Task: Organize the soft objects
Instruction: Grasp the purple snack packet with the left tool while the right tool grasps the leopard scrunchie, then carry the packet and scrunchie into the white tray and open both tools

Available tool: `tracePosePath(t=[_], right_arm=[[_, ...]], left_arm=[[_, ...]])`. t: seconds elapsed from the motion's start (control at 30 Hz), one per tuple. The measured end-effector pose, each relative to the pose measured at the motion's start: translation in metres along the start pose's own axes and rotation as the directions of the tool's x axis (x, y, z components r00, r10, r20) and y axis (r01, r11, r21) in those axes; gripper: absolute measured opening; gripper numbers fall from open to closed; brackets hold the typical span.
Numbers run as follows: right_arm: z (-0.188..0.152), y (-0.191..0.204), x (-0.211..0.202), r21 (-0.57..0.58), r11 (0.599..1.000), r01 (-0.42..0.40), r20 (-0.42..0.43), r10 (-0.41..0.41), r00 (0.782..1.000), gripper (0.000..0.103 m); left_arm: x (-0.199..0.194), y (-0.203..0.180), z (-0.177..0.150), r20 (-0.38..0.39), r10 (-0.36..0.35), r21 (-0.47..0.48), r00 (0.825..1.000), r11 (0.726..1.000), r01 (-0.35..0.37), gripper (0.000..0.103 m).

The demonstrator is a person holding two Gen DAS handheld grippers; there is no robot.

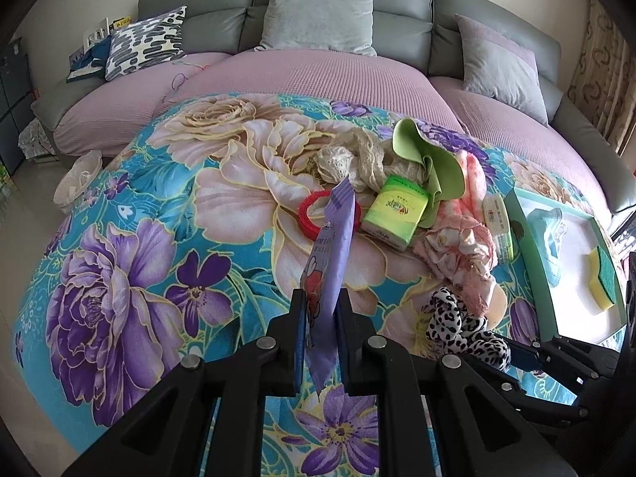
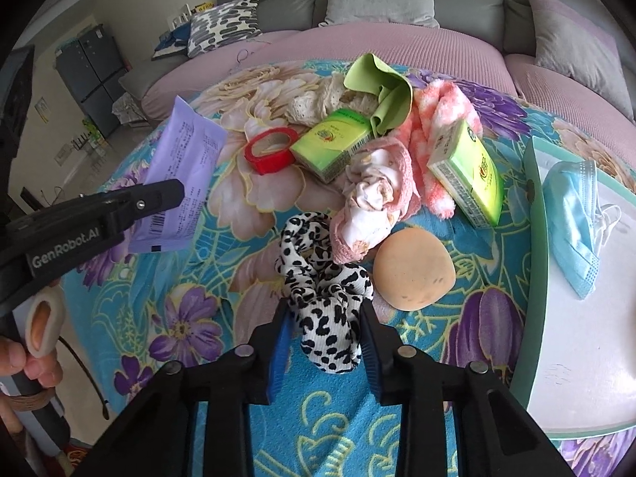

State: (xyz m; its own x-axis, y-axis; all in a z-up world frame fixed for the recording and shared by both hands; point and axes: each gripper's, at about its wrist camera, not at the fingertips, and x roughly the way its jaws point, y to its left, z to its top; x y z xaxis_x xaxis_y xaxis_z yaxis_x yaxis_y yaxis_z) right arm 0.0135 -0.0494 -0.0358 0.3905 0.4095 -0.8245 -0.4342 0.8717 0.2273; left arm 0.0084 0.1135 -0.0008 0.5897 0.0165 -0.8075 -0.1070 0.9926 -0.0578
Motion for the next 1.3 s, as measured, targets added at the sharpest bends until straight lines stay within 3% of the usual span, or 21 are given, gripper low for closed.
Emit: tracePosePath(t=[0.3,0.6,1.0,1.3], right_arm=[[-0.001,0.001,-0.034,-0.011,0.997,-0.078,0.082,0.078,0.994,0.032],[0.001,-0.004,-0.067,-0.003,0.998,-0.066,0.167,0.065,0.984,0.032],[-0.015,-0.076,-0.108,0.168,0.982,0.084,0.216,-0.12,0.969,0.032],[-0.044,-0.158,-0.141,0.357,0.914,0.193,0.199,-0.276,0.94,0.032]], left_arm=[[-0.029,0.001,0.007,0.089,0.016,-0.016,0.996,1.0,-0.014,0.014],[-0.05,-0.019,0.012,0.151,-0.007,0.025,0.989,1.0,0.004,0.014],[-0.044,-0.105,0.01,0.124,-0.111,0.171,0.986,0.981,0.089,0.014],[-0.042,-0.179,0.001,0.1,-0.196,0.316,0.975,0.936,0.156,0.014]])
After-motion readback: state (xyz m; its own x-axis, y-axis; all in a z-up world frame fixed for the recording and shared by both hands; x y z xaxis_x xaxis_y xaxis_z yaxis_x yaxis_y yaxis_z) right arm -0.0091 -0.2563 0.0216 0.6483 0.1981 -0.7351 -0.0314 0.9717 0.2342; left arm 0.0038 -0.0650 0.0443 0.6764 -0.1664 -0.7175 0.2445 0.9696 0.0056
